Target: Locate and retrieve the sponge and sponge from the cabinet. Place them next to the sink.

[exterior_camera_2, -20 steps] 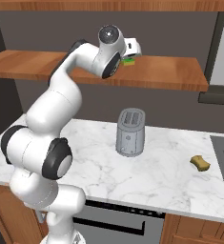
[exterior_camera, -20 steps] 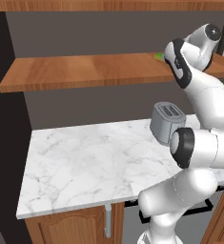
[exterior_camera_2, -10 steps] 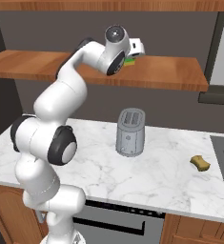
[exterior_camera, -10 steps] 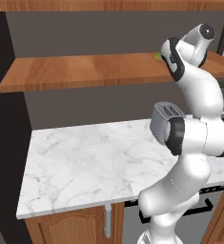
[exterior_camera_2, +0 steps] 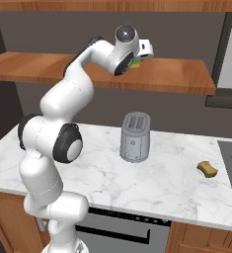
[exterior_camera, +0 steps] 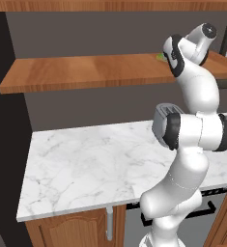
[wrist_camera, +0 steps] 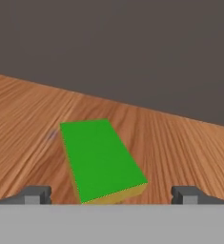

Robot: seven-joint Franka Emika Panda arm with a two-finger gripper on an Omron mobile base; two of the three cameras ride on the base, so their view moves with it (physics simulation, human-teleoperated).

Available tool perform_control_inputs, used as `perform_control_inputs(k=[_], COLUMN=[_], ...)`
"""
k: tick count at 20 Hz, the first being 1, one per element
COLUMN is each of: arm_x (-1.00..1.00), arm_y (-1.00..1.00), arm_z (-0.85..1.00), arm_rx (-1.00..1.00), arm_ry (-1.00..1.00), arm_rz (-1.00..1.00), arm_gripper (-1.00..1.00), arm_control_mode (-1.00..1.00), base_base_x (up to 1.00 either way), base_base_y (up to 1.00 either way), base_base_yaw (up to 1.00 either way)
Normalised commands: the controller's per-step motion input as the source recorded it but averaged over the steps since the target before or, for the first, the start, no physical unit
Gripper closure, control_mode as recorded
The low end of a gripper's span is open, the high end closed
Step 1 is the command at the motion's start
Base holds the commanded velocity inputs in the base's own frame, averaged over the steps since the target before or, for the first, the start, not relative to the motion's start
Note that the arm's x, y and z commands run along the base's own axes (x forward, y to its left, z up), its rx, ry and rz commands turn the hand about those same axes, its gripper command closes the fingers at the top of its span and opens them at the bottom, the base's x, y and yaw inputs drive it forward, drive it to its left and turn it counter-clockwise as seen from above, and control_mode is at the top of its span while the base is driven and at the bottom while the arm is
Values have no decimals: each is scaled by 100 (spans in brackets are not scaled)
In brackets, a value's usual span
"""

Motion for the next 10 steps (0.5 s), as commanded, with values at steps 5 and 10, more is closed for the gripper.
perform_control_inputs(k=[5, 10], arm_x=[4, 3], arm_y=[0, 4], arm_z=[-9, -14], arm_rx=[0, 0], arm_ry=[1, 0], arm_rz=[0, 0], arm_gripper=[-100, -100], arm_control_mode=[-100, -100], base_base_x=[0, 0], base_base_y=[0, 0], base_base_yaw=[0, 0])
